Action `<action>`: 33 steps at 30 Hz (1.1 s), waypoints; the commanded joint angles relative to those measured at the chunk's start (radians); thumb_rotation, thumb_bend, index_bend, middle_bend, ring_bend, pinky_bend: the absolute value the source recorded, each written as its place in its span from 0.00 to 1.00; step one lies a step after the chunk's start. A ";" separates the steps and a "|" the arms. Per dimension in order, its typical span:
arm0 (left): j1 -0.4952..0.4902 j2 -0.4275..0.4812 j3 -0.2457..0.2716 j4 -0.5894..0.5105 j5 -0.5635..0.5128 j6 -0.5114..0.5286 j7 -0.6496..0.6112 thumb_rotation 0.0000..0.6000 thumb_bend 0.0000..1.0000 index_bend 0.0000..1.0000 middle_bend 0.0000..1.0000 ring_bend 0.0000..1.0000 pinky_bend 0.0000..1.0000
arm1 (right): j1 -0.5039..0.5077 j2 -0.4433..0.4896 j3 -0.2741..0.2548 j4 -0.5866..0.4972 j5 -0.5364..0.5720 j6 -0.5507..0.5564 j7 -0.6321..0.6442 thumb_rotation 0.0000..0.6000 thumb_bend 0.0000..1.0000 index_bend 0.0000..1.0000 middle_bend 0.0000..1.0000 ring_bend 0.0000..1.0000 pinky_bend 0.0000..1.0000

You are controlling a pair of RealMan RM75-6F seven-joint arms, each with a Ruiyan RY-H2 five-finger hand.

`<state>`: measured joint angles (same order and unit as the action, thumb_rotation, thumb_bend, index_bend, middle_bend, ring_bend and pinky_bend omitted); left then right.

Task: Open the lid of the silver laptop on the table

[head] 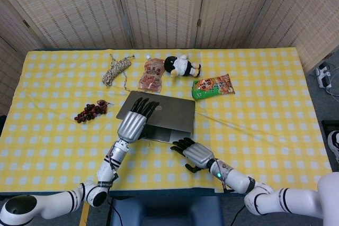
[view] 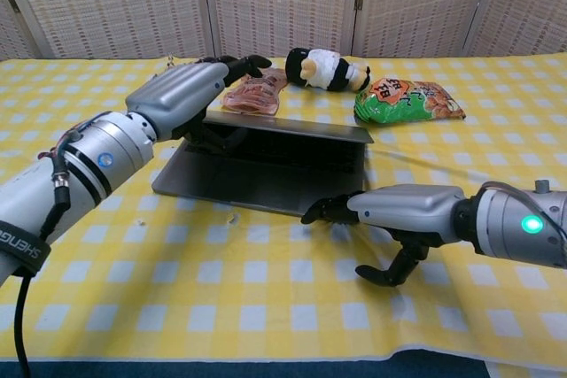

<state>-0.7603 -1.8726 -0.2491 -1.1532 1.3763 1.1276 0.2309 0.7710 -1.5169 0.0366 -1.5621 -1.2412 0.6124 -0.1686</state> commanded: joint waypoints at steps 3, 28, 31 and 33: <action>-0.016 -0.006 -0.010 0.019 -0.025 -0.025 0.027 1.00 0.50 0.08 0.17 0.02 0.00 | 0.009 -0.006 -0.002 -0.003 0.026 0.009 -0.020 1.00 0.55 0.00 0.00 0.00 0.00; -0.073 0.054 -0.148 -0.110 -0.224 -0.110 0.008 1.00 0.50 0.07 0.17 0.00 0.00 | 0.055 -0.031 -0.016 -0.020 0.119 0.039 -0.101 1.00 0.55 0.00 0.00 0.00 0.00; -0.085 0.057 -0.155 -0.117 -0.241 -0.105 0.034 1.00 0.50 0.07 0.17 0.00 0.00 | 0.057 -0.029 -0.018 -0.025 0.123 0.047 -0.105 1.00 0.55 0.00 0.00 0.00 0.00; -0.092 0.058 -0.162 -0.124 -0.254 -0.100 0.047 1.00 0.50 0.07 0.17 0.00 0.00 | 0.058 -0.026 -0.020 -0.029 0.125 0.050 -0.106 1.00 0.55 0.00 0.00 0.00 0.00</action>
<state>-0.8475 -1.8166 -0.4068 -1.2724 1.1279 1.0246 0.2727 0.8285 -1.5442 0.0176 -1.5901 -1.1167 0.6616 -0.2743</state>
